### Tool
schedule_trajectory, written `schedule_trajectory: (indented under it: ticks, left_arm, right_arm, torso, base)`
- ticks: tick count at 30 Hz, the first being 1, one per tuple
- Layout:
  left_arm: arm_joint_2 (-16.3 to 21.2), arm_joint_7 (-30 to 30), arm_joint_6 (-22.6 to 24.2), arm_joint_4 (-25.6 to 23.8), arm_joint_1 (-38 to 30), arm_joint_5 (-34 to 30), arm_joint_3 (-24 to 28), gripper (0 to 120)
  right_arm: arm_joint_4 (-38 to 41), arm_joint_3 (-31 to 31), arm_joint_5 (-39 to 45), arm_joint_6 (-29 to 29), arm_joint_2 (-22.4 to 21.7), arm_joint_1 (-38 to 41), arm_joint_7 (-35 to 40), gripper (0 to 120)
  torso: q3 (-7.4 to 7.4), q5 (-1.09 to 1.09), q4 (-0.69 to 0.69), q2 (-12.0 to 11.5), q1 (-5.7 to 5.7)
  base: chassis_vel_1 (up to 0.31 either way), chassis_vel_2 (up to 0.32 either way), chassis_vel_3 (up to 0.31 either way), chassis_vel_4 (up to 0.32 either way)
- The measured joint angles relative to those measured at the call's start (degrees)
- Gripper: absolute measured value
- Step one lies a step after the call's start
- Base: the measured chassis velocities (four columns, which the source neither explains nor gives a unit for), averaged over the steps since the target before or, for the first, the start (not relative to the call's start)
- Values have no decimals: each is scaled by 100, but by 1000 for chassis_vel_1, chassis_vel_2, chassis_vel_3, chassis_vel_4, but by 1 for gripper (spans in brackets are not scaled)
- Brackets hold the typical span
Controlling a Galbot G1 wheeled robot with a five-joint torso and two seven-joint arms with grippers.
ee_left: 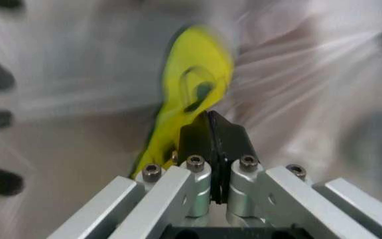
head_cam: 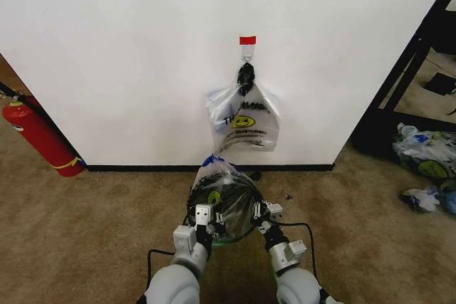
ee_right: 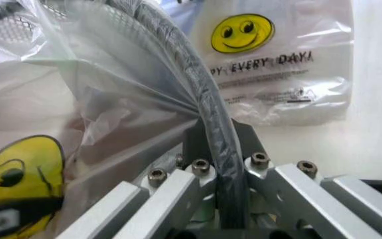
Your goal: Pick up the garbage bag from the wall and place it over the trash bin.
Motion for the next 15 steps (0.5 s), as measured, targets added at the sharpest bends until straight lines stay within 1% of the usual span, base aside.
schedule_trajectory:
  ticks: [1,2,3,4,5,8,10,11,13,14,15]
  left_arm:
    - [-9,-16,2,19,-7,19,3,0]
    - [-76,-128,23,146,-51,219,36,0]
    - [-76,-128,23,146,-51,219,36,0]
    - [-145,-215,39,250,-87,407,68,0]
    - [-162,-236,42,273,-95,445,76,0]
    - [-358,-406,80,445,-182,753,162,0]
    - [-363,-407,81,451,-184,762,164,0]
    - [-447,-416,89,546,-225,926,191,0]
    - [-500,-418,90,642,-275,1039,204,0]
    - [-536,-418,89,775,-334,1139,208,0]
    - [-536,-418,89,775,-334,1139,208,0]
  right_arm:
    - [11,-1,-2,0,-1,-4,0,0]
    - [50,-14,-16,0,-3,-26,0,0]
    - [50,-14,-16,0,-3,-26,0,0]
    - [73,-39,-34,0,-1,-44,14,0]
    - [77,-46,-37,0,1,-48,20,0]
    - [92,-136,-101,-2,54,-77,79,0]
    - [91,-139,-104,-2,56,-78,81,0]
    - [92,-191,-137,-2,86,-90,99,0]
    - [104,-237,-162,-2,97,-112,103,0]
    - [136,-260,-179,-2,97,-130,103,0]
    - [136,-260,-179,-2,97,-130,103,0]
  torso:
    - [0,0,0,0,0]
    - [0,0,0,0,0]
    - [0,0,0,0,0]
    - [0,0,1,0,0]
    - [0,0,0,0,0]
    - [0,1,0,0,0]
    - [0,1,0,0,0]
    - [0,0,0,0,0]
    - [0,1,1,0,0]
    - [0,0,0,0,0]
    - [0,0,0,0,0]
  base:
    - [0,0,0,0]
    - [0,0,0,0]
    - [0,0,0,0]
    - [0,0,0,0]
    - [0,0,0,0]
    - [0,0,0,0]
    - [0,0,0,0]
    - [0,0,0,0]
    - [0,0,0,0]
    - [0,0,0,0]
    - [0,0,0,0]
